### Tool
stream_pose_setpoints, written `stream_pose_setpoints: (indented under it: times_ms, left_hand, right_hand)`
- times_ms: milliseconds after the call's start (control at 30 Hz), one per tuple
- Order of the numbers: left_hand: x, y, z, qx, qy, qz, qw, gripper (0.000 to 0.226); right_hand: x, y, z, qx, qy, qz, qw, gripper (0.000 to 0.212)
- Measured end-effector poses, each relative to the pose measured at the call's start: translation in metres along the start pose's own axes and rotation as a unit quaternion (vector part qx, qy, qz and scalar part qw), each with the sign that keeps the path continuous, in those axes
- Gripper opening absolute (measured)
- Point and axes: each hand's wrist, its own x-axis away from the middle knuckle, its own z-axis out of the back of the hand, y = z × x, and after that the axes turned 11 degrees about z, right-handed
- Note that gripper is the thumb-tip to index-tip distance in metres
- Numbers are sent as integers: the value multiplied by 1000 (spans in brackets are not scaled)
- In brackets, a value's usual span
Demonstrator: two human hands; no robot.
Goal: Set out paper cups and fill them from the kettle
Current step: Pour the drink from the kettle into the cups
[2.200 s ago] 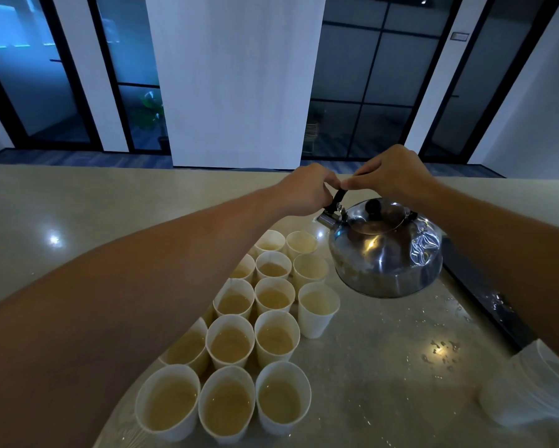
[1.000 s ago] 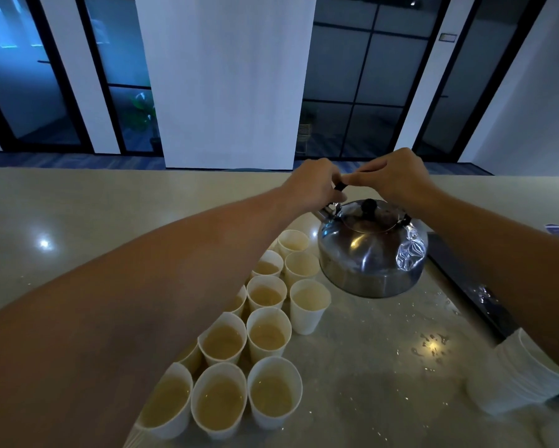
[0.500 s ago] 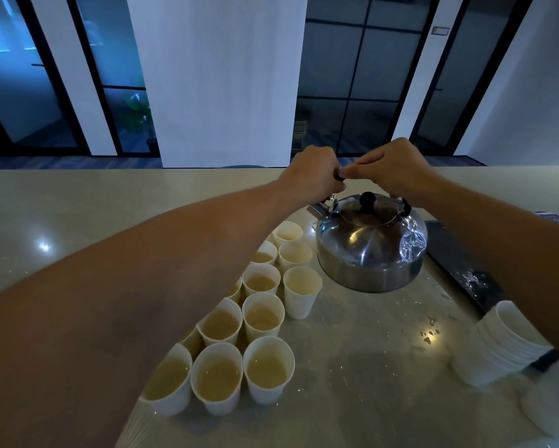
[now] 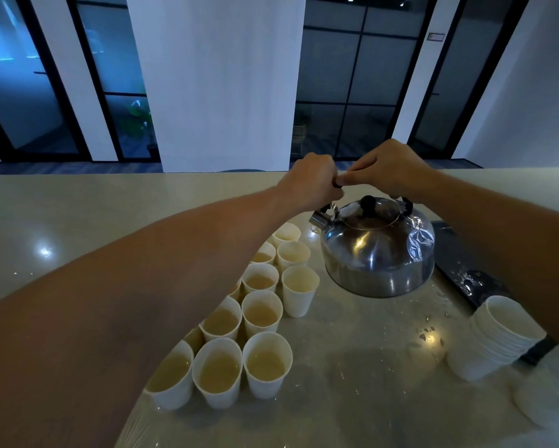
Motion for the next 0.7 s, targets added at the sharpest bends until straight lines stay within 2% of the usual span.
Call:
stream_pose_setpoints:
  times_ms: [700]
  left_hand:
    - [-2, -3, -8, 13, -2, -4, 1000, 21]
  right_hand:
    - [-5, -3, 3, 47, -39, 17, 998, 33]
